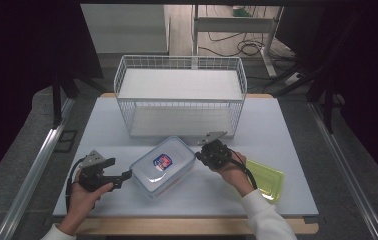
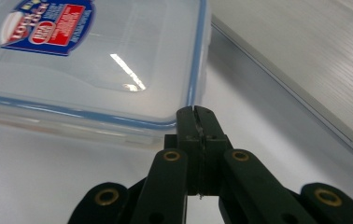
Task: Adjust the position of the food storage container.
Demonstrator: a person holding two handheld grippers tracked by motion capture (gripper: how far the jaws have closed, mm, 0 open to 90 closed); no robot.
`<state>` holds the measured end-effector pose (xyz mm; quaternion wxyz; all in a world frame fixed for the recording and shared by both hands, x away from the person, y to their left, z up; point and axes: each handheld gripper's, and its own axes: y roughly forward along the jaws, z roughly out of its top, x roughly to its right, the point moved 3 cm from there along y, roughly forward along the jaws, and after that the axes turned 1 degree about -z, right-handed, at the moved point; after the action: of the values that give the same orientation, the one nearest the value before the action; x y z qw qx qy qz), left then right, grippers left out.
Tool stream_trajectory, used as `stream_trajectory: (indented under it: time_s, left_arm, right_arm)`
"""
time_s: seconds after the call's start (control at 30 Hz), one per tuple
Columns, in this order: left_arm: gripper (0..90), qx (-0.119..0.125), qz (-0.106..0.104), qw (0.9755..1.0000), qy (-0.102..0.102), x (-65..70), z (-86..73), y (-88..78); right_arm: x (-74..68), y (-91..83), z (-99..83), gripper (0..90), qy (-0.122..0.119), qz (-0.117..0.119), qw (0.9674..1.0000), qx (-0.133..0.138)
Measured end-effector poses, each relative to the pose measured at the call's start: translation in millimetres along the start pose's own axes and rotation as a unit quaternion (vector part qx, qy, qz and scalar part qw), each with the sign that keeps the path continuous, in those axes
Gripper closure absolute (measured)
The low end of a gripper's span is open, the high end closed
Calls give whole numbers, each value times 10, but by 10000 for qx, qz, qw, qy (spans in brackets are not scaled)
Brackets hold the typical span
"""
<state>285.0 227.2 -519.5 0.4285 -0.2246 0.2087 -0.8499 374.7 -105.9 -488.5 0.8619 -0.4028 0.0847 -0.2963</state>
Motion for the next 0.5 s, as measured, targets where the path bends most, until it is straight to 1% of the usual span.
stream_trajectory:
  time_s: [0.03, 0.1, 0.17, 0.2, 0.23, 0.3, 0.4, 0.5]
  left_arm:
    - [158, 2, -1, 10000, -11, -2, 0, -2]
    - [159, 11, -9, 10000, -24, -3, 0, -10]
    - [165, 21, -9, 10000, -22, -2, 0, -23]
    - [178, 34, -12, 10000, -22, -2, -1, -31]
    - [178, 43, -10, 10000, -24, -4, -1, -40]
    - [189, 67, -10, 10000, -31, -11, -11, -57]
    - [197, 69, -3, 10000, -54, -30, -31, -77]
    - [197, 92, 6, 9999, -83, -44, -28, -88]
  right_arm:
    - [2, 1, 3, 894, 4, -7, 10000, 11]
    - [46, 20, 15, 894, 90, -84, 9999, 40]
    - [114, 61, 32, 894, 218, -89, 9997, 32]
    - [177, 113, 46, 894, 299, -83, 9995, -16]
    - [177, 113, 46, 894, 299, -83, 9995, -16]
    - [221, 165, 53, 894, 350, -57, 9994, -63]
    - [234, 218, 59, 894, 401, 39, 9992, -83]
    - [208, 258, 68, 894, 320, 123, 9994, -95]
